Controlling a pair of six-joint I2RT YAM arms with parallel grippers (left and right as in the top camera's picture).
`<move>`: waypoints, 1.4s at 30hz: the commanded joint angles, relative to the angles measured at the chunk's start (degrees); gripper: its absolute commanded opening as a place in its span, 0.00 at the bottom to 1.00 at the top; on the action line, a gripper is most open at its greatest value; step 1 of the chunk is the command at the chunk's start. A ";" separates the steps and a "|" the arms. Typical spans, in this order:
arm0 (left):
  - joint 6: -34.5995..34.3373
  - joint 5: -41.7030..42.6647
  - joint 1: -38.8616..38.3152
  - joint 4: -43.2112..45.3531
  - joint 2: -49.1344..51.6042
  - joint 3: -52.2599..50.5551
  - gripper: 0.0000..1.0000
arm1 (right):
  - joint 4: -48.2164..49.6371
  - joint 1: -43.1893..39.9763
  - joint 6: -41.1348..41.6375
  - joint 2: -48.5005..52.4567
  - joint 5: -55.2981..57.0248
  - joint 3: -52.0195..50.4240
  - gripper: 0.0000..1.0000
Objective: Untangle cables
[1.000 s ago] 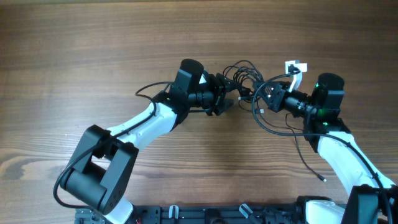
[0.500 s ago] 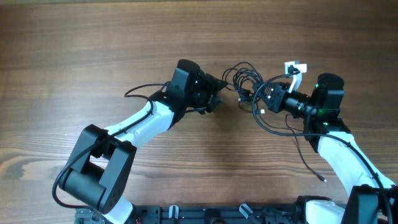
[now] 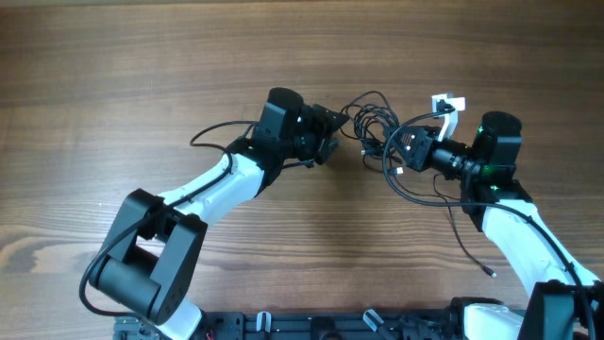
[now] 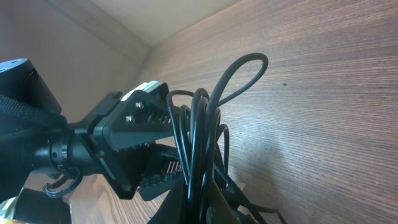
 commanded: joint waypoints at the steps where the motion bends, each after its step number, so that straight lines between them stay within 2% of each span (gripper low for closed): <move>1: 0.98 6.93 0.13 -0.22 -0.87 0.28 0.46 | 0.02 0.35 -1.25 -1.03 -1.33 0.31 0.05; 7: 1.05 8.00 0.07 -0.48 -3.61 0.28 0.50 | 0.00 0.35 -1.25 -1.01 -1.38 0.31 0.05; 13: 4.02 0.26 0.07 -4.55 -6.32 0.28 0.61 | -0.26 0.35 -1.01 -1.03 -1.60 0.31 0.05; 30: 3.93 -8.92 -4.42 -4.48 -4.26 0.28 0.63 | -0.44 2.51 -1.05 -1.03 -1.62 0.31 0.05; 36: 3.87 -8.90 -4.33 -4.55 -1.40 0.28 0.57 | -0.44 2.54 -1.25 -1.03 -5.05 0.31 0.05; 40: 4.04 -9.11 -4.02 -7.04 -1.27 0.28 0.46 | -0.37 2.51 -1.22 -1.07 -5.03 0.31 0.05; 42: 4.26 -9.97 -3.91 -9.53 -1.27 0.28 0.37 | -0.35 2.43 -1.03 -1.18 -5.09 0.31 0.05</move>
